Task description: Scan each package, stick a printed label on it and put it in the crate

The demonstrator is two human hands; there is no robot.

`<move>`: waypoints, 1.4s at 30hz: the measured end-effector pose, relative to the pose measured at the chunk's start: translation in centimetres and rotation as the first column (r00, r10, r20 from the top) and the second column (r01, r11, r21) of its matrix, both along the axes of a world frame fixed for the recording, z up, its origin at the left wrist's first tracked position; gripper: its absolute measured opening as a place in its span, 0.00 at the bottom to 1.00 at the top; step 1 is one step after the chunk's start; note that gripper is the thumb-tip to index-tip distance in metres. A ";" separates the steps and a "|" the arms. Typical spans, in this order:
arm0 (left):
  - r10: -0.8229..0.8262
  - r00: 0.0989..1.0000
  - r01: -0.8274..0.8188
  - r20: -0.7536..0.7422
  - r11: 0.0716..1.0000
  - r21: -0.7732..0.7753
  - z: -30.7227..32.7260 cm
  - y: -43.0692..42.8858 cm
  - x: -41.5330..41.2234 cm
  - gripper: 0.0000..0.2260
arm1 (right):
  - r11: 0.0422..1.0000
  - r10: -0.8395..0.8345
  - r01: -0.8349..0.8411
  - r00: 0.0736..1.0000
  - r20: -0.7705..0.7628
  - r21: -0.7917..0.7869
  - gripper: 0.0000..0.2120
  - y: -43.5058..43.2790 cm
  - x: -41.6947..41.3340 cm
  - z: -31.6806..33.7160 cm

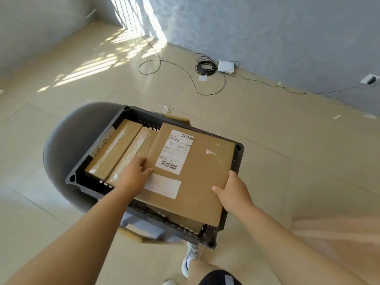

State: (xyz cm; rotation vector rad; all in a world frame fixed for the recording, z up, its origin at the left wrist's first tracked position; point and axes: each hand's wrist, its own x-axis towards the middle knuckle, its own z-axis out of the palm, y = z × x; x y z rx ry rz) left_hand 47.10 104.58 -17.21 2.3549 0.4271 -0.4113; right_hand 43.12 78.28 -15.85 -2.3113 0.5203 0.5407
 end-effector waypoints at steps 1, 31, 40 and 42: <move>-0.016 0.999 0.018 -0.045 0.999 0.044 -0.8 0.0 0.4 0.22 | 0.999 0.027 -0.028 0.999 -0.046 -0.032 0.20 0.1 0.7 -0.3; -0.524 0.826 0.537 -0.208 0.843 0.008 -2.3 3.0 -3.3 0.17 | 0.983 0.160 -0.175 0.965 -0.206 -0.058 0.24 5.3 -4.9 -1.0; -0.765 0.628 0.777 -0.144 0.605 0.174 2.3 0.5 -5.2 0.15 | 0.973 0.153 -0.182 0.968 -0.197 -0.142 0.23 1.9 -11.3 3.1; -0.818 0.558 0.825 -0.137 0.530 0.198 3.3 -1.2 -6.2 0.15 | 0.974 0.118 -0.151 0.975 -0.189 -0.168 0.22 0.3 -13.5 3.9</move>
